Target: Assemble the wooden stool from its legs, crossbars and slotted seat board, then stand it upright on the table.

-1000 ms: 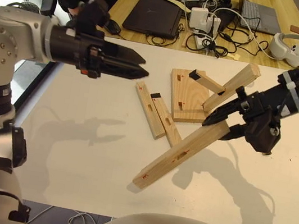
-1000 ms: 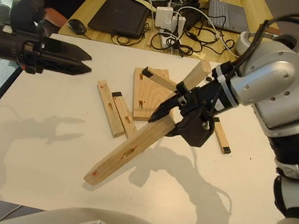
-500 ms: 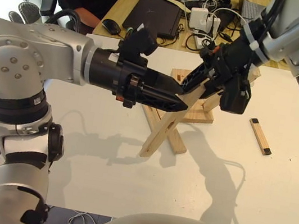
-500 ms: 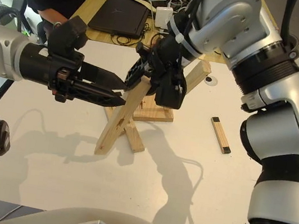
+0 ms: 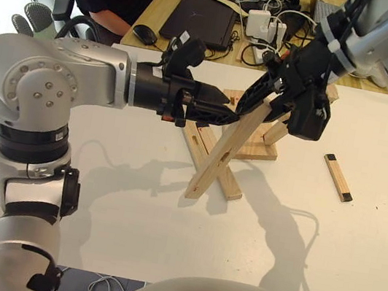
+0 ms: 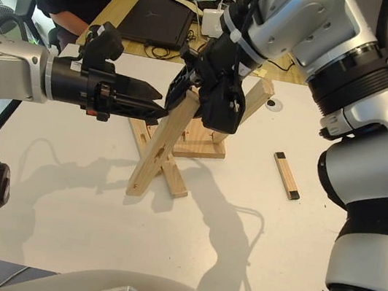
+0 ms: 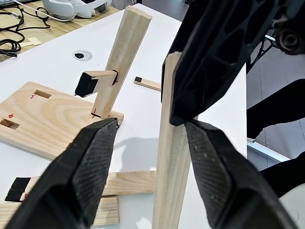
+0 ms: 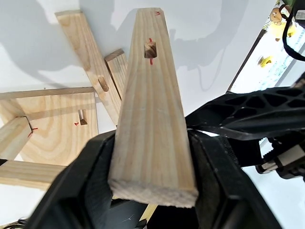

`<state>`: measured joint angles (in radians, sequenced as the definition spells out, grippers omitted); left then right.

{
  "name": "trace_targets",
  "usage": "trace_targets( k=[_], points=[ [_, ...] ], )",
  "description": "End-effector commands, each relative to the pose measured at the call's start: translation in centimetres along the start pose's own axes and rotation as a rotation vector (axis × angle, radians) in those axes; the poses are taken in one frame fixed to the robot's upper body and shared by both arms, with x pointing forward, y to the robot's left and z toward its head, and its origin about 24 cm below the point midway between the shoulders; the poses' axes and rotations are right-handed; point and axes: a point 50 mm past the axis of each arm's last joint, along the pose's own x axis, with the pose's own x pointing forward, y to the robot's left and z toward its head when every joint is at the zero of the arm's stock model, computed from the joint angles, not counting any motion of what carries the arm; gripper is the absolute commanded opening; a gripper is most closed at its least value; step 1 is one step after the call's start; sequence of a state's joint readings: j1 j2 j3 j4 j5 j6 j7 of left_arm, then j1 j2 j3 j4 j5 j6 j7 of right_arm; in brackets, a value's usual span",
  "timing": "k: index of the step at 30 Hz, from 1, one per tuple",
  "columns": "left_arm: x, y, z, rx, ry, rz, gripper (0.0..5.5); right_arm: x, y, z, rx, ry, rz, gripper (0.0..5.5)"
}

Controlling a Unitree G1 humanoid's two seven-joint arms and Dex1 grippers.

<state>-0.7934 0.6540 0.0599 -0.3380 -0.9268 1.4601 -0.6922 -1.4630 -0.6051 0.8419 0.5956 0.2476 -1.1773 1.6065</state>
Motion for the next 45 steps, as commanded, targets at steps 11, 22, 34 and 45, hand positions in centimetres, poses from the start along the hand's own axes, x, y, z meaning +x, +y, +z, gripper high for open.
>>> trace_targets(
  k=[11, 22, 34, 45],
  points=[
    [-0.1, -0.5, -0.2, -0.011, 0.000, -0.045, 2.59, -0.6, -1.7, -0.7, -0.089, 0.050, -0.026, 2.03],
    [0.3, -0.4, -0.7, -0.002, 0.027, -0.014, 2.59, -0.7, -2.5, -0.7, -0.091, 0.042, -0.066, 2.03],
    [0.2, -0.3, -1.0, 0.032, 0.020, 0.019, 1.11, -0.5, -2.8, -0.5, -0.096, 0.032, -0.070, 2.03],
    [0.2, -0.4, -1.6, 0.056, 0.036, 0.017, 1.03, -0.9, -3.7, -0.6, -0.110, 0.052, -0.124, 3.24]
  ],
)
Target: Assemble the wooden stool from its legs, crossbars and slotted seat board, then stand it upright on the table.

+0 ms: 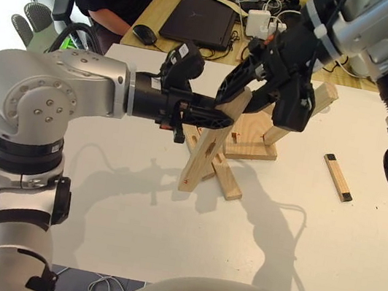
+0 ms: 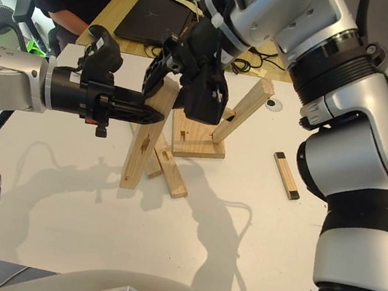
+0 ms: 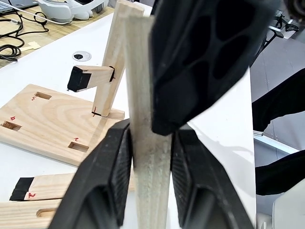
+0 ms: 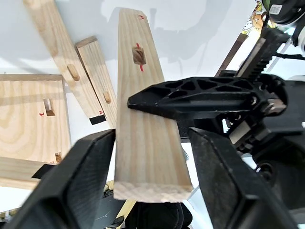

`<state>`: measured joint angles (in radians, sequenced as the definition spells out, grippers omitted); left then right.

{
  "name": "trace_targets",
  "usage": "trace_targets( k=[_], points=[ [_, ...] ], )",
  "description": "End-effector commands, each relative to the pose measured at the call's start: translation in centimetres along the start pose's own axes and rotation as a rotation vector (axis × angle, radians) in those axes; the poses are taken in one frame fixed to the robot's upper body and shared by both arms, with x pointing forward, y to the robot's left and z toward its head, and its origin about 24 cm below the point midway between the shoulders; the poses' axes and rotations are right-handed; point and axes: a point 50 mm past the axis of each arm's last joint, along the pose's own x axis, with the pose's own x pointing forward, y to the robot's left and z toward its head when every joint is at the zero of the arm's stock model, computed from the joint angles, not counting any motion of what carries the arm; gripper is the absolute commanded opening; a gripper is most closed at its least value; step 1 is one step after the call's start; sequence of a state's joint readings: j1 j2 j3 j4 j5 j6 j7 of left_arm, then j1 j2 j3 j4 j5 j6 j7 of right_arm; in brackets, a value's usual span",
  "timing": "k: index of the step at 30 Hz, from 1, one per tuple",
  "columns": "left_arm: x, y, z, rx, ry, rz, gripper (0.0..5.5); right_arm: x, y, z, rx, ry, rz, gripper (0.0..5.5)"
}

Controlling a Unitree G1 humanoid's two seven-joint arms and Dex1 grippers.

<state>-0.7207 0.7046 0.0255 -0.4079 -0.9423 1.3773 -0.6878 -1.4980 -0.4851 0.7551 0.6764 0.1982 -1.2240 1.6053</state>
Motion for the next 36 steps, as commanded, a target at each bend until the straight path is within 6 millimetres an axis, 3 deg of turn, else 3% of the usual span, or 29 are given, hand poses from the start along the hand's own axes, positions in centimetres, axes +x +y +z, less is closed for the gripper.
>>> trace_targets(
  k=[1, 6, 10, 14, 18, 21, 23, 25, 28, 30, 32, 34, 36],
  points=[
    [0.1, 0.1, -0.5, 0.002, 0.022, 0.010, 1.03, -1.4, -1.3, -0.4, -0.019, 0.051, -0.060, 3.41],
    [-0.7, 0.7, -0.6, -0.003, -0.004, 0.067, 1.03, -3.3, -0.5, -1.1, 0.030, 0.142, -0.106, 4.18],
    [-2.4, 1.7, -0.8, -0.010, -0.019, 0.160, 1.03, -5.5, 1.4, -1.9, 0.133, 0.264, -0.139, 4.91],
    [-4.7, 2.7, -0.5, -0.012, -0.073, 0.261, 1.03, -9.0, 2.0, -2.7, 0.253, 0.459, -0.324, 4.94],
    [-6.2, 4.1, 0.2, -0.008, -0.170, 0.413, 1.03, -12.8, 3.7, -3.2, 0.412, 0.662, -0.675, 4.94],
    [-5.3, 5.6, 0.3, -0.028, -0.262, 0.594, 1.03, -13.7, 6.9, -2.9, 0.604, 0.732, -0.939, 4.94],
    [-4.3, 6.6, 0.1, -0.033, -0.324, 0.815, 1.03, -14.4, 9.7, -2.4, 0.763, 0.806, -1.114, 4.94],
    [-3.1, 6.4, -0.3, -0.057, -0.405, 0.971, 1.03, -15.3, 13.0, -1.9, 0.940, 0.901, -1.342, 4.94],
    [-1.5, 5.3, -1.5, -0.137, -0.509, 1.158, 1.03, -13.8, 18.4, -0.5, 1.233, 1.008, -1.620, 4.94],
    [-0.1, 4.3, -2.5, -0.238, -0.567, 1.239, 1.03, -11.7, 22.9, 1.4, 1.483, 1.110, -1.805, 4.94],
    [1.0, 3.2, -3.1, -0.340, -0.616, 1.255, 1.03, -9.2, 25.9, 3.2, 1.724, 1.176, -1.928, 4.94],
    [2.0, 2.1, -3.3, -0.362, -0.634, 1.260, 1.03, -5.0, 27.0, 4.8, 1.980, 1.128, -1.961, 4.94],
    [3.0, 1.3, -3.3, -0.411, -0.666, 1.251, 1.03, -1.7, 26.1, 5.8, 2.130, 1.046, -1.942, 4.94]
  ],
)
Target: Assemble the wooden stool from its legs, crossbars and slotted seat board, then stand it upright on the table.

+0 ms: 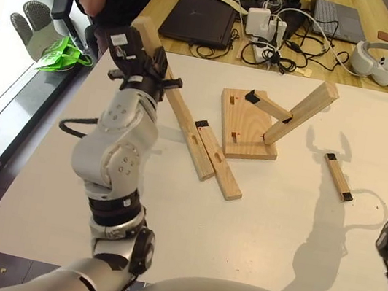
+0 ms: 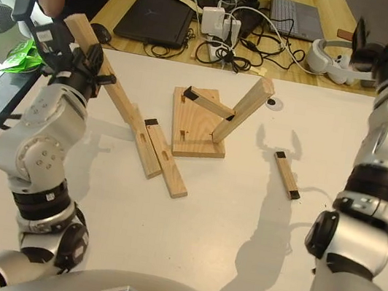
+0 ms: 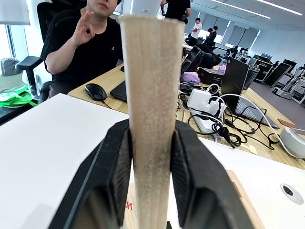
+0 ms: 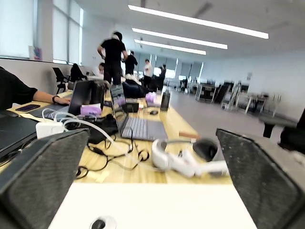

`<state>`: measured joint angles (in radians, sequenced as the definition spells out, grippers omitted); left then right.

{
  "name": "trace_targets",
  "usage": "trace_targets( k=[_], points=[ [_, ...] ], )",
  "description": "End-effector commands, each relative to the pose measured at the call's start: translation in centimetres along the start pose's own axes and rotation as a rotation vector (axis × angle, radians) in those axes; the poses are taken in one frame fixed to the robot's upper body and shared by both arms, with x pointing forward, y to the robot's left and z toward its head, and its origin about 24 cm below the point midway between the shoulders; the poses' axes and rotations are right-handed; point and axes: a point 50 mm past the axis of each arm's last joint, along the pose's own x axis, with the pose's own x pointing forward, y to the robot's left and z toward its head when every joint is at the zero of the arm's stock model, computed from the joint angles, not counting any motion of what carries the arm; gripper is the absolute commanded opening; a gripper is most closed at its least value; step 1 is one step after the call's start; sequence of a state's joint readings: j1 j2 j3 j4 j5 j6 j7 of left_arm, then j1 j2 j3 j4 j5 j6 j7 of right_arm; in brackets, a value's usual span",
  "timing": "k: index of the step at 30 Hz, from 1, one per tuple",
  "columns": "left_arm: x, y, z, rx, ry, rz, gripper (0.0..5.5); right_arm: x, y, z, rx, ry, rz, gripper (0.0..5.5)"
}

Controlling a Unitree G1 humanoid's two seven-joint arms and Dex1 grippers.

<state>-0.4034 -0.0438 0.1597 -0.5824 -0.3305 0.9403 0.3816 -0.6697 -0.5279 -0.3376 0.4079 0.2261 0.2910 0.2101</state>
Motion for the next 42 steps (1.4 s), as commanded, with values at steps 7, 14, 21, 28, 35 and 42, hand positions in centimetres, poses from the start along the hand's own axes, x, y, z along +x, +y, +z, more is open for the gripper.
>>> trace_targets(
  k=[7, 14, 21, 28, 35, 42],
  points=[
    [-0.5, -4.2, -0.8, -0.198, -0.032, -0.013, 1.03, -5.0, 9.9, -4.7, 0.318, 0.274, 0.168, 4.94],
    [-0.7, -6.2, -2.6, -0.257, 0.033, -0.056, 1.03, -5.3, 10.7, -4.9, 0.344, 0.295, 0.164, 4.94],
    [-1.5, -6.5, -4.5, -0.281, 0.099, -0.038, 1.03, -5.7, 11.3, -5.0, 0.364, 0.299, 0.154, 4.94],
    [-0.8, -6.4, -4.7, -0.204, 0.107, -0.066, 1.03, -6.8, 12.1, -5.4, 0.408, 0.314, 0.136, 4.94],
    [-1.1, -6.2, -6.2, -0.191, 0.159, -0.011, 1.03, -7.0, 12.4, -5.3, 0.416, 0.308, 0.124, 4.94],
    [-1.8, -7.7, -7.8, -0.225, 0.210, -0.001, 1.03, -6.4, 12.9, -4.8, 0.408, 0.295, 0.141, 4.94]
  ],
)
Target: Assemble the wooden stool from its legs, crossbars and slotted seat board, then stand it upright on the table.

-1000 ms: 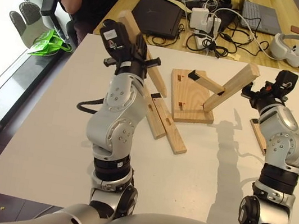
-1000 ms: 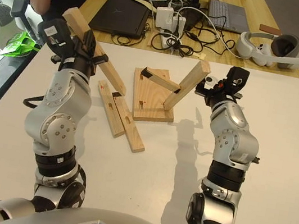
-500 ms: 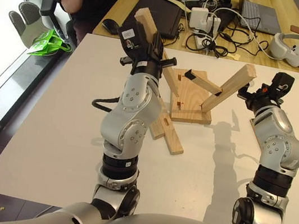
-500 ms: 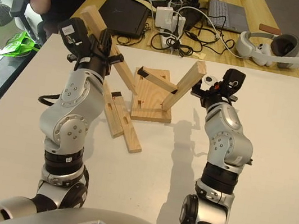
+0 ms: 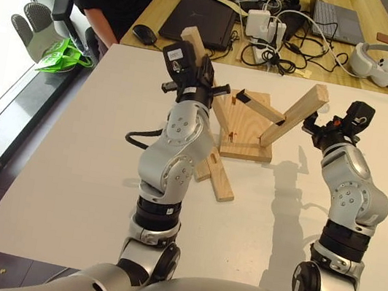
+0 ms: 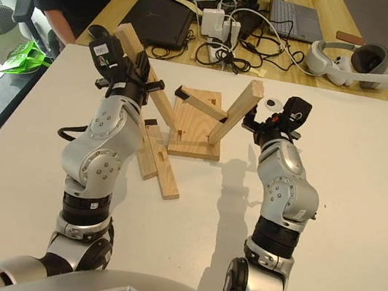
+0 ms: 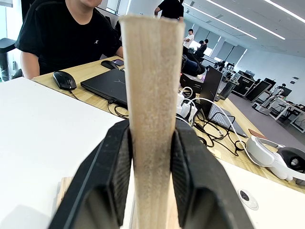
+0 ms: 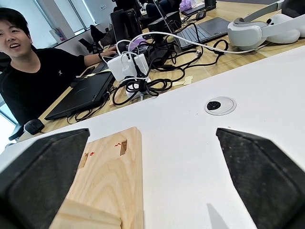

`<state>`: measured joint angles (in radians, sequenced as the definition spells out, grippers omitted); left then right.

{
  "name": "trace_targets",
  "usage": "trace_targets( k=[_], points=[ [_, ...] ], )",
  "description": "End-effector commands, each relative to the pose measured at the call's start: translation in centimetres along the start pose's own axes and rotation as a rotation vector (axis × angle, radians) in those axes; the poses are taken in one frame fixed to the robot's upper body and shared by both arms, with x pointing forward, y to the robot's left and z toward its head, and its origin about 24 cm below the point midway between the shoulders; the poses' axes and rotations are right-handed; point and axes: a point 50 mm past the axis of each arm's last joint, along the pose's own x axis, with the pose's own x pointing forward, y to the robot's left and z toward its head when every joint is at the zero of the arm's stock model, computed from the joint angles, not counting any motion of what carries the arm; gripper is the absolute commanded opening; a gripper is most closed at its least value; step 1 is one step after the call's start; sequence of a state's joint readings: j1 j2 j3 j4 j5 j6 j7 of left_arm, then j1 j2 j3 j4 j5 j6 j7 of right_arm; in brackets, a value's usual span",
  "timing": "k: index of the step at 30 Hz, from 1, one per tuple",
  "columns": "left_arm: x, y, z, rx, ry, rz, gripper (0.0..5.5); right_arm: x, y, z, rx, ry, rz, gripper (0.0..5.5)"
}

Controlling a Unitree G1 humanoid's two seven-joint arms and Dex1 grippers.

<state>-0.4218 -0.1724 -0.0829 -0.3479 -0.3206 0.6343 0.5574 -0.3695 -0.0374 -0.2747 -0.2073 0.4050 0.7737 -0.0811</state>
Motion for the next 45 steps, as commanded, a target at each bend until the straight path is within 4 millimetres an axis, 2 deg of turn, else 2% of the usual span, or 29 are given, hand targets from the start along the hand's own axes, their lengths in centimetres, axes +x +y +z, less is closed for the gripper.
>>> trace_targets(
  k=[1, 12, 21, 27, 31, 36, 39, 45],
  points=[
    [-2.5, -1.1, -5.2, -0.126, 0.202, 0.044, 1.03, 0.3, 0.9, 0.5, -0.008, -0.008, 0.025, 4.94],
    [-3.3, -0.6, -6.7, -0.103, 0.270, 0.111, 1.03, 0.5, 0.8, 1.1, -0.018, -0.035, 0.006, 4.94],
    [-3.3, -0.5, -8.1, -0.123, 0.347, 0.132, 1.03, 1.1, 0.6, 2.4, -0.048, -0.080, -0.013, 4.94],
    [-3.0, -1.1, -7.8, -0.069, 0.317, 0.097, 1.03, 0.5, 0.1, 2.2, -0.052, -0.083, -0.036, 4.94],
    [-3.0, -1.3, -7.1, 0.025, 0.245, 0.054, 1.03, 0.3, 0.4, 3.7, -0.079, -0.145, -0.042, 4.94],
    [-3.4, -1.3, -7.3, 0.125, 0.186, 0.006, 1.03, 0.3, 1.2, 5.6, -0.109, -0.214, -0.012, 4.94],
    [-2.9, -1.1, -7.6, 0.135, 0.179, -0.001, 1.03, 0.4, 1.3, 5.8, -0.107, -0.220, -0.004, 4.94],
    [-0.7, -0.6, -7.8, 0.037, 0.225, 0.066, 1.03, 0.3, 1.4, 5.5, -0.108, -0.207, 0.008, 4.94]
  ],
)
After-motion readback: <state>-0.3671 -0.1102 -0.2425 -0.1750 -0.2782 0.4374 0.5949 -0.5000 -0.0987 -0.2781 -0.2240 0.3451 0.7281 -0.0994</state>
